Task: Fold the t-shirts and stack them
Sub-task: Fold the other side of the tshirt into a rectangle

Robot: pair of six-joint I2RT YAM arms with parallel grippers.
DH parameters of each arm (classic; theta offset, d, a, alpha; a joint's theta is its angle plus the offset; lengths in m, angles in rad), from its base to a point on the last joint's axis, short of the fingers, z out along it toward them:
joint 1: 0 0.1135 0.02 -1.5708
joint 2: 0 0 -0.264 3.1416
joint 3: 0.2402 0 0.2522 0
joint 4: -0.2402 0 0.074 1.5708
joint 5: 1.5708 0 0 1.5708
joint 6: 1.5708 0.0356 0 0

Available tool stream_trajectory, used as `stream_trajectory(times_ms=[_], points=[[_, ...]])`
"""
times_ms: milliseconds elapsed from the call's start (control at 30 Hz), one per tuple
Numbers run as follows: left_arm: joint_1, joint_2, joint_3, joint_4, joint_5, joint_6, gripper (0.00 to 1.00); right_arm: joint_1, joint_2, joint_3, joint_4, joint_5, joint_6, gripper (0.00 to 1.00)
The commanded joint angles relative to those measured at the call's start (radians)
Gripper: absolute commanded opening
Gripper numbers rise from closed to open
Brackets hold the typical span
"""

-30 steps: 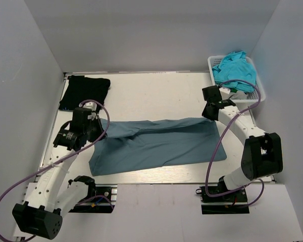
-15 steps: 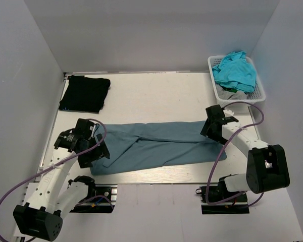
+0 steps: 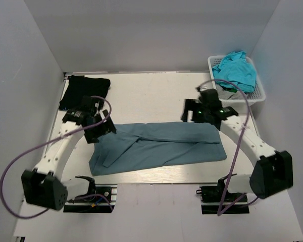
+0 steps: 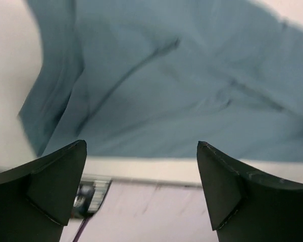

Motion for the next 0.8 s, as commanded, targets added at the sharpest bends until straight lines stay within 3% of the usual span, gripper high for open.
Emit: stream_trajectory(times_ms=[0,133,433,767], points=[[0.009,0.117,0.031,0.239,-0.024,-0.026,1.00,0.155,0.104,0.095,0.139,-0.286,-0.166,0.90],[0.030,0.287,0.073,0.337,-0.021,-0.052,1.00,0.374,0.210,0.173,0.246,-0.326,-0.282,0.90],[0.117,0.510,-0.010,0.426,0.105,-0.072,1.00,0.492,0.514,0.373,0.436,-0.470,-0.353,0.90],[0.186,0.528,-0.113,0.489,0.222,-0.072,1.00,0.575,0.775,0.612,0.415,-0.512,-0.375,0.89]])
